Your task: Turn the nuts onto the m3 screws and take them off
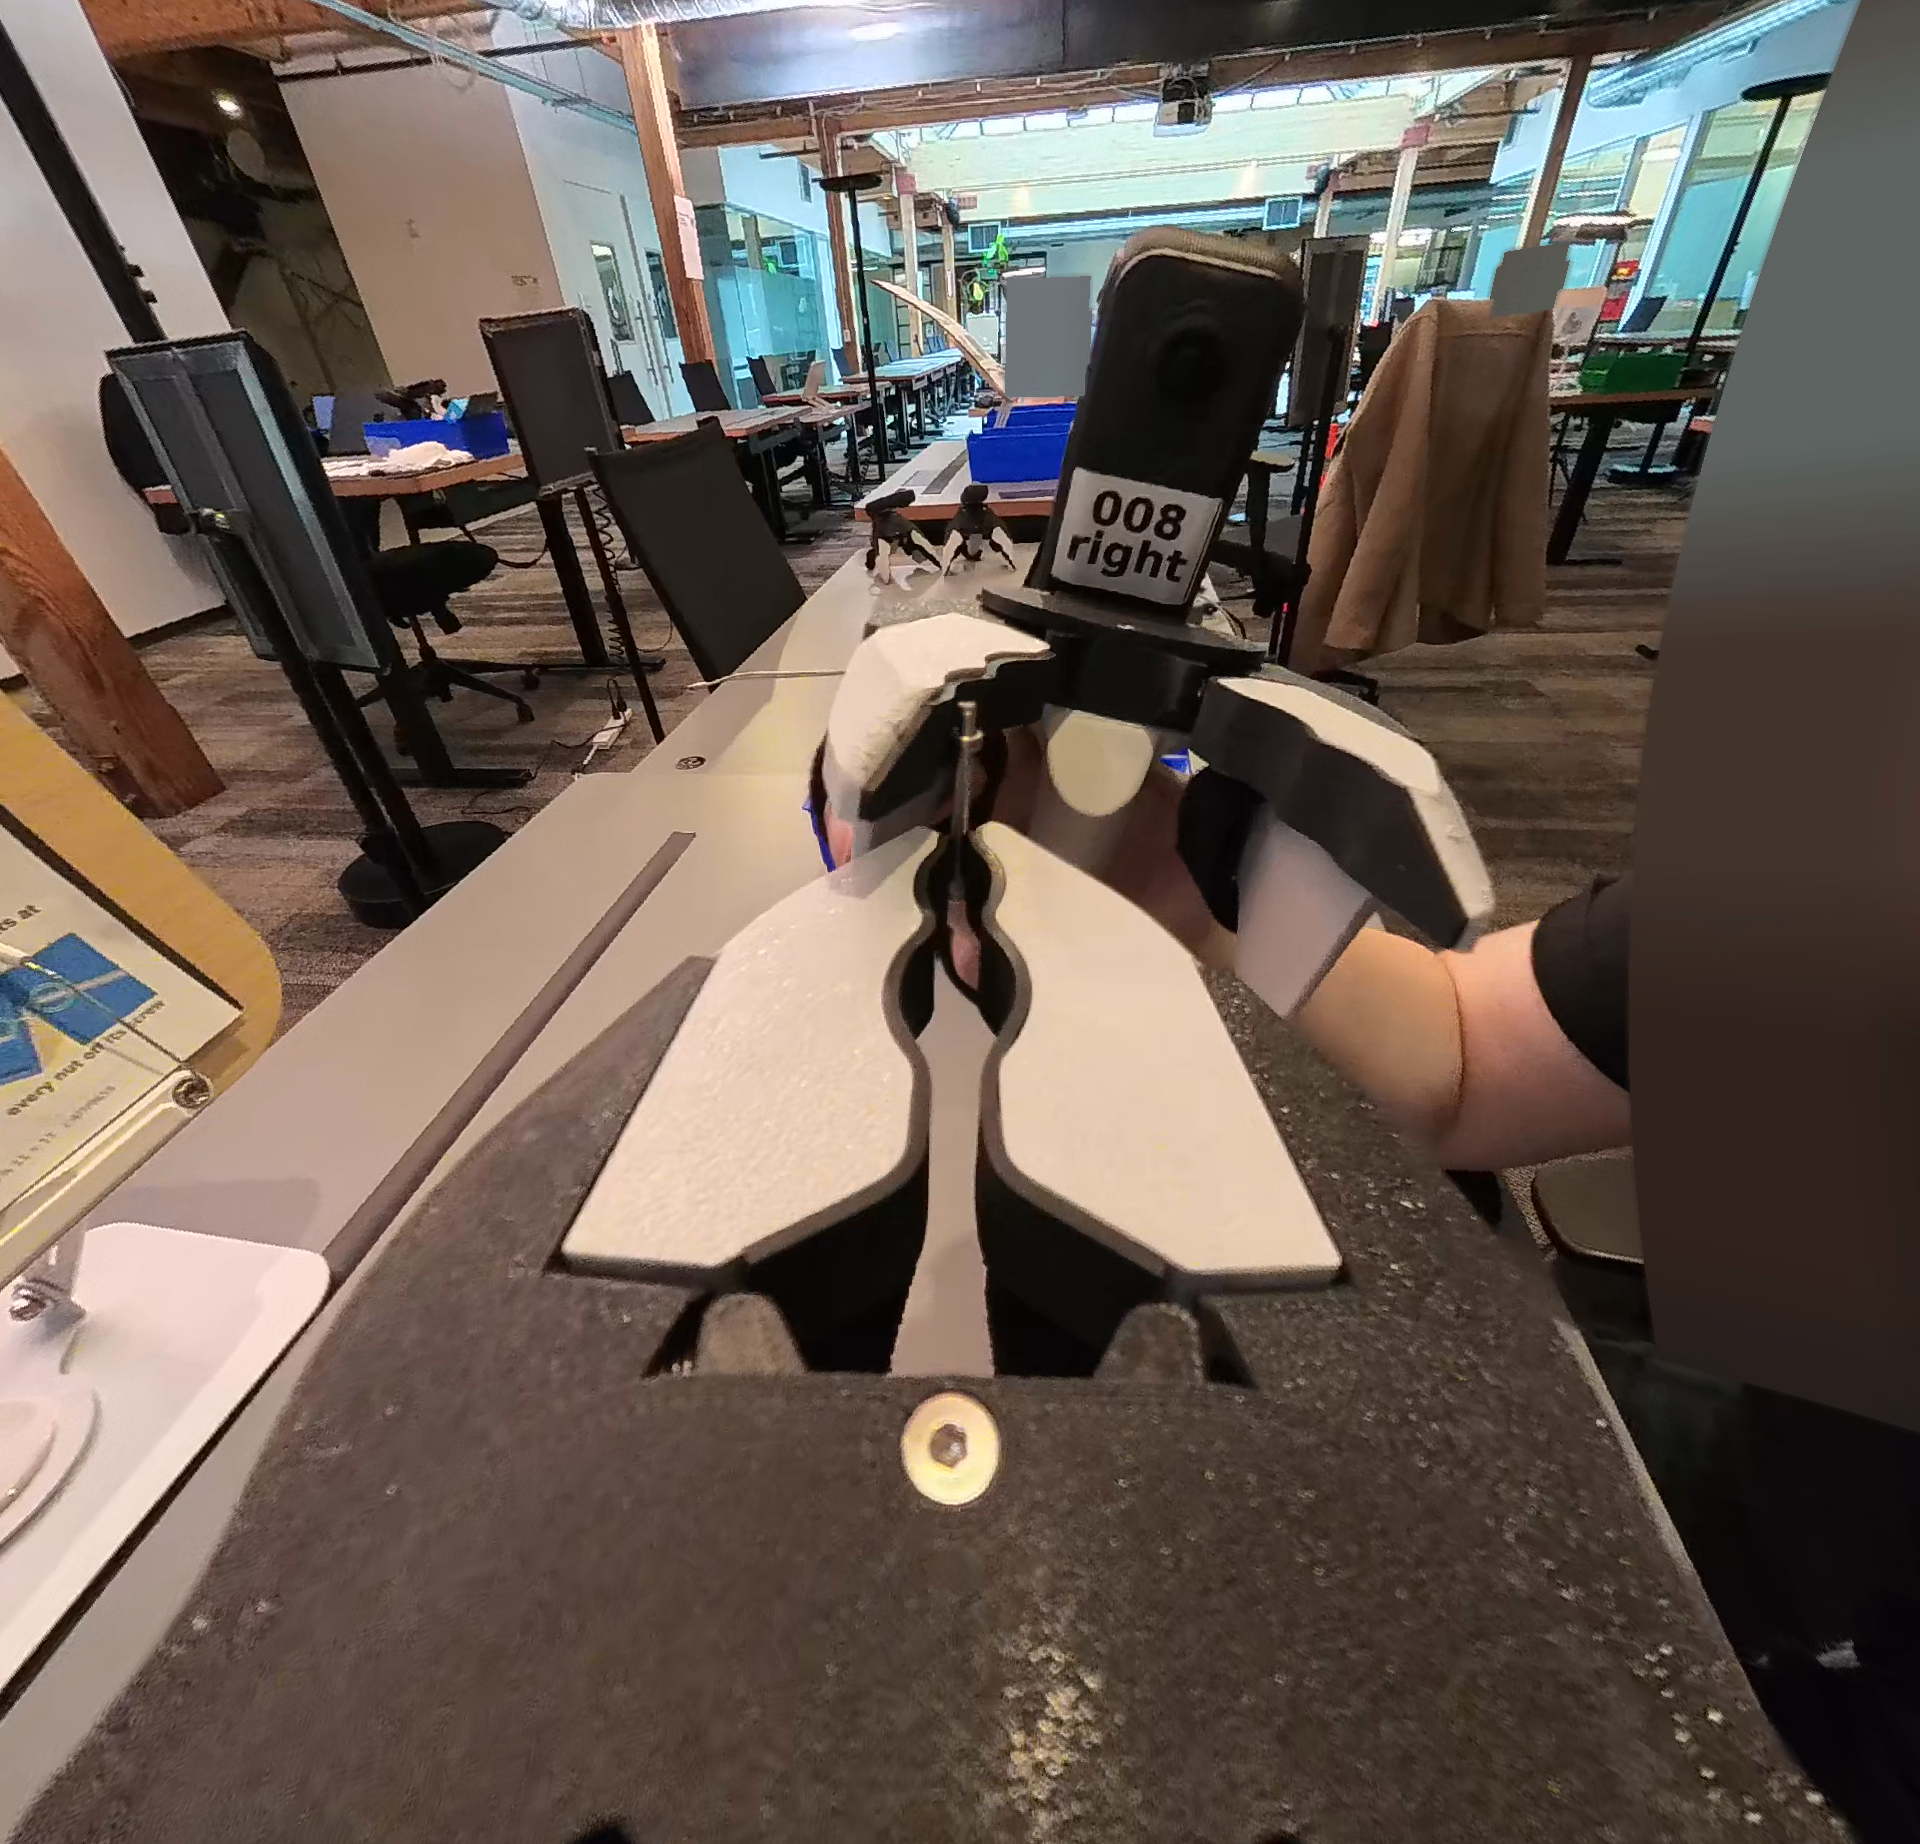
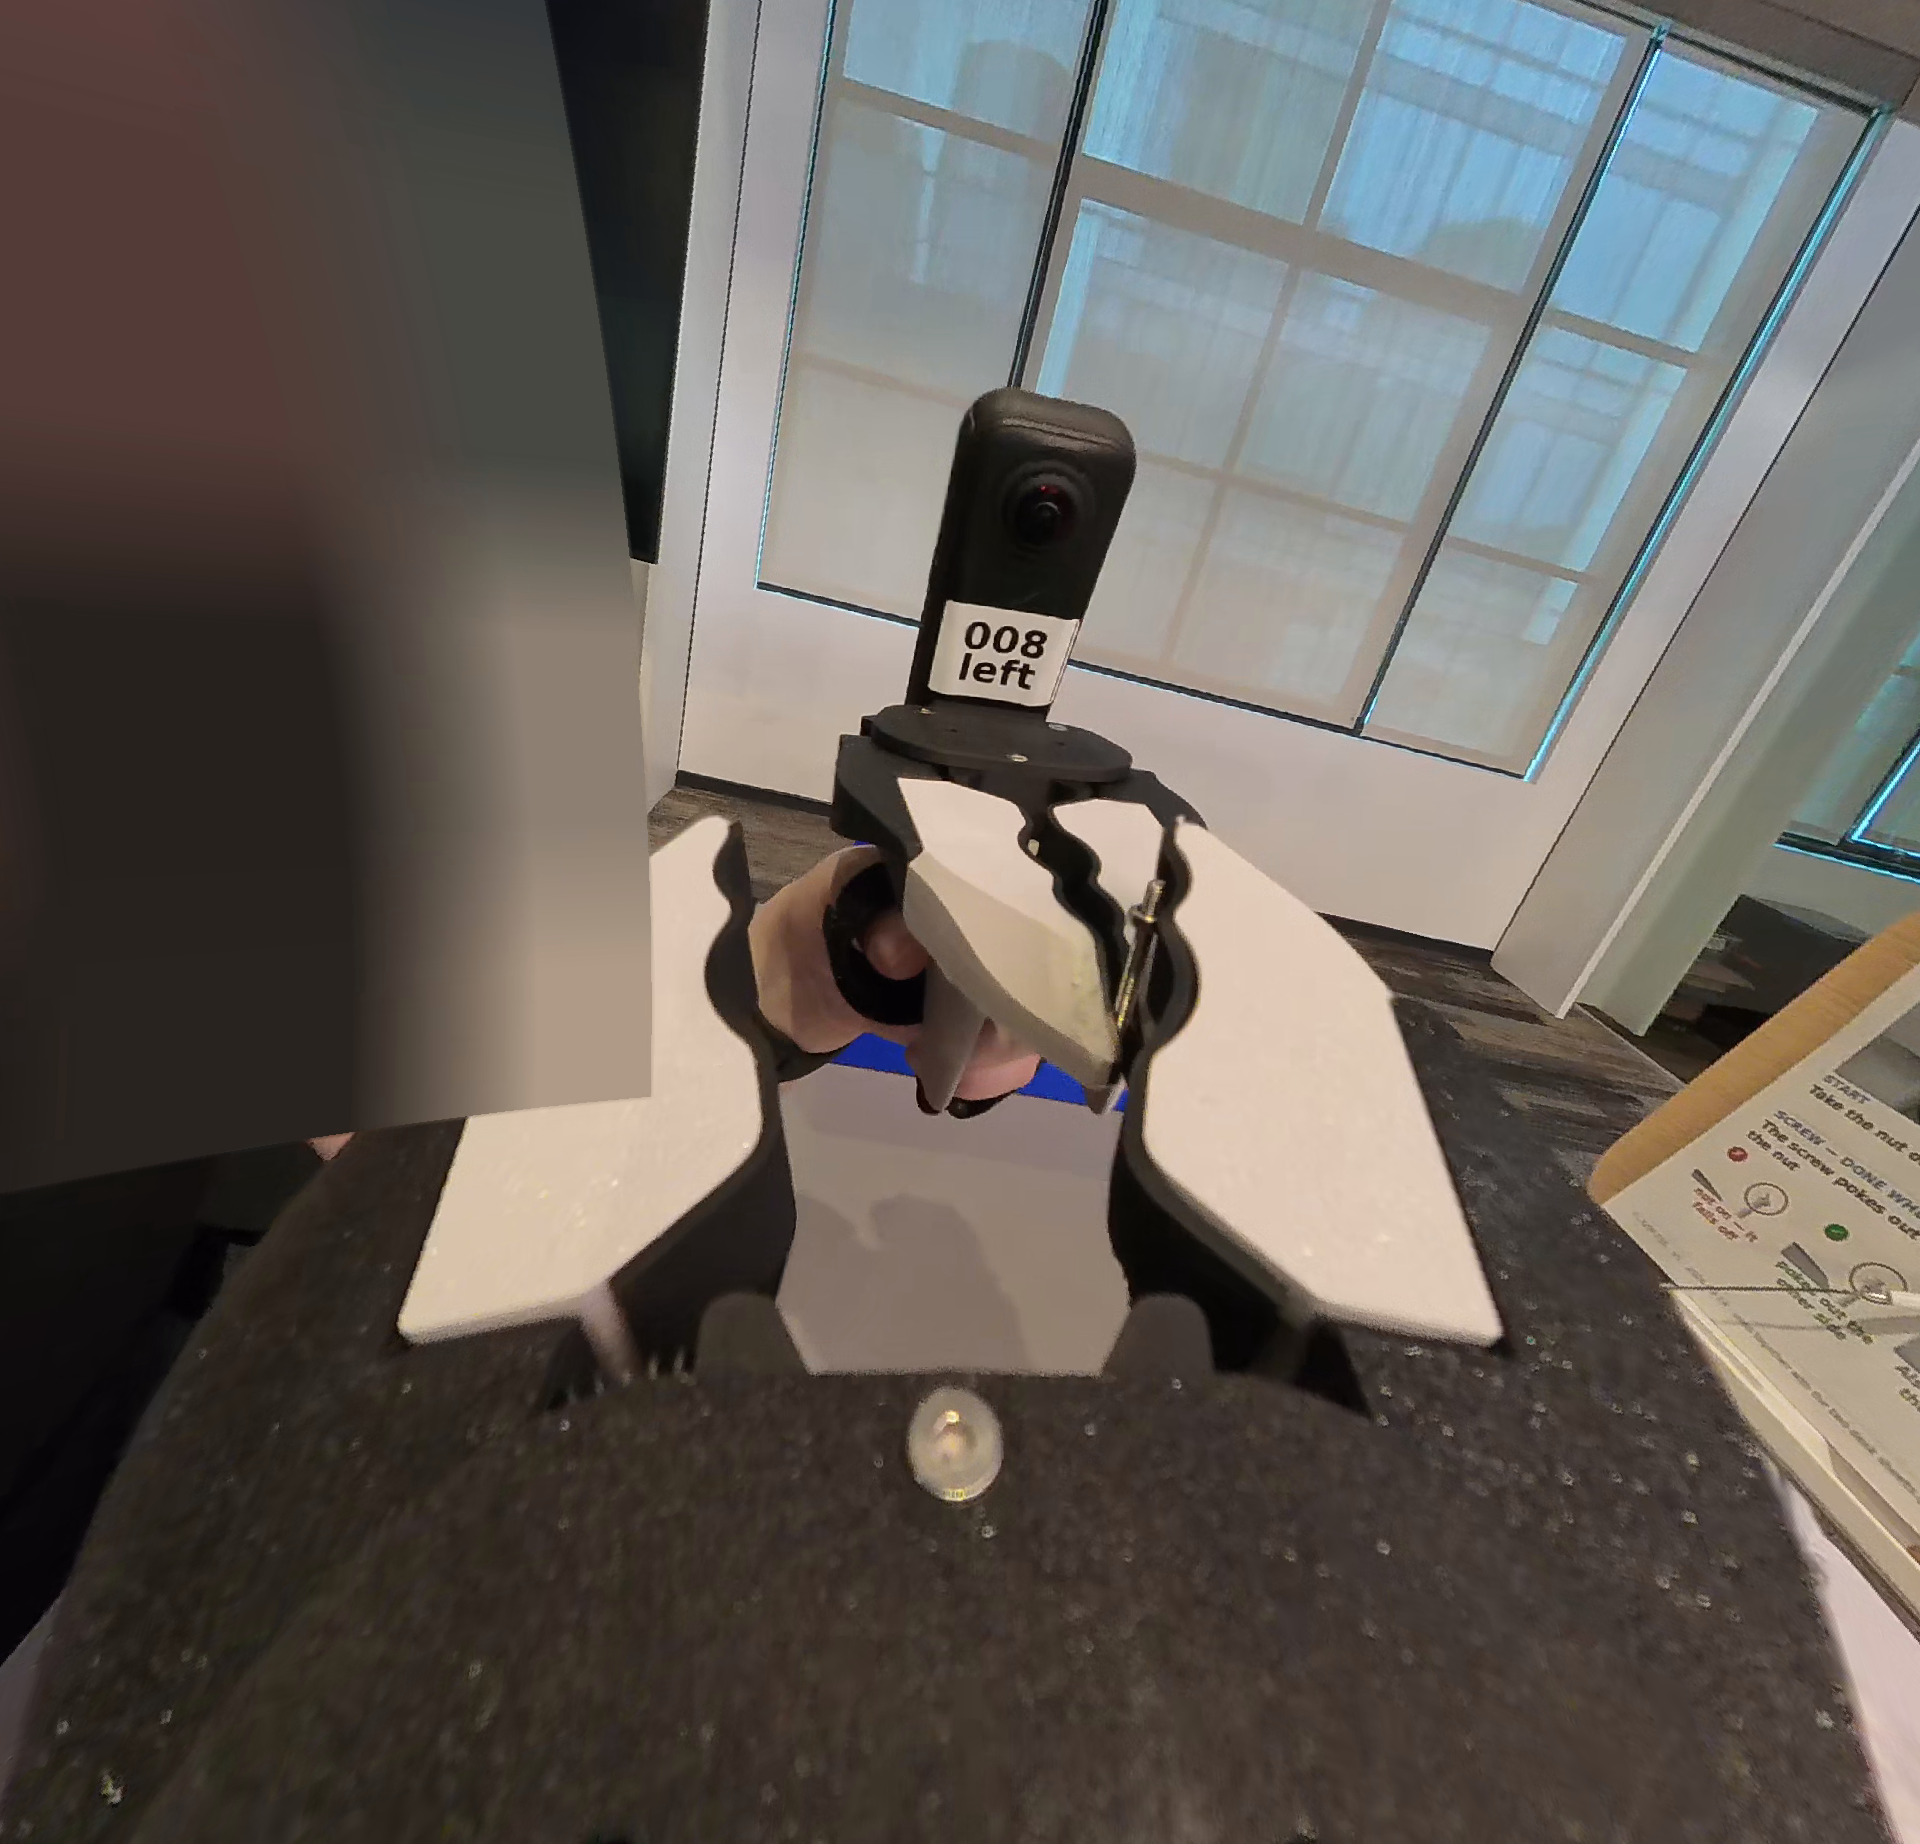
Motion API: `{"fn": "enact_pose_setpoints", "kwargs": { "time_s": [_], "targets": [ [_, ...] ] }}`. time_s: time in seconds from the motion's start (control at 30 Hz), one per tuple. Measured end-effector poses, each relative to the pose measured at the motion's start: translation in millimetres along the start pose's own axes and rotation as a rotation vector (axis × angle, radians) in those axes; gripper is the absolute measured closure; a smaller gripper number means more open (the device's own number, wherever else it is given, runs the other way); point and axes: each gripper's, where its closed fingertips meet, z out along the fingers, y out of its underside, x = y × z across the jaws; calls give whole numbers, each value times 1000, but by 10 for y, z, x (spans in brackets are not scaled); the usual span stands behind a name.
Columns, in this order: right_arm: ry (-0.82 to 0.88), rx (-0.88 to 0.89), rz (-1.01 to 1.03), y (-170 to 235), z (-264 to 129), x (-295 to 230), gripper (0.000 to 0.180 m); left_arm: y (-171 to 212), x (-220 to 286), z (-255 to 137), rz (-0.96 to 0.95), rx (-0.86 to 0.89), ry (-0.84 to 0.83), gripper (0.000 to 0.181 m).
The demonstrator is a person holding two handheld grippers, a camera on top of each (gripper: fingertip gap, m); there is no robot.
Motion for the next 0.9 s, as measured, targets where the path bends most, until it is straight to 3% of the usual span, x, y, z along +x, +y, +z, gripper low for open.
{"fn": "enact_pose_setpoints", "kwargs": {
  "time_s": [0.03, 0.77, 0.9],
  "targets": [
    [1, -7, -4, 6, -3, 0, 106, 2, -3, -4, 2, -3, -3, 179],
    [12, -48, -30, -35, -137, 16, 113, -74, -149, -189, 15, 20, -87, 179],
    [106, -40, -57, -23, -152, 171, 103, -151, -4, -207, -3, 59, 0, 179]
  ]
}}
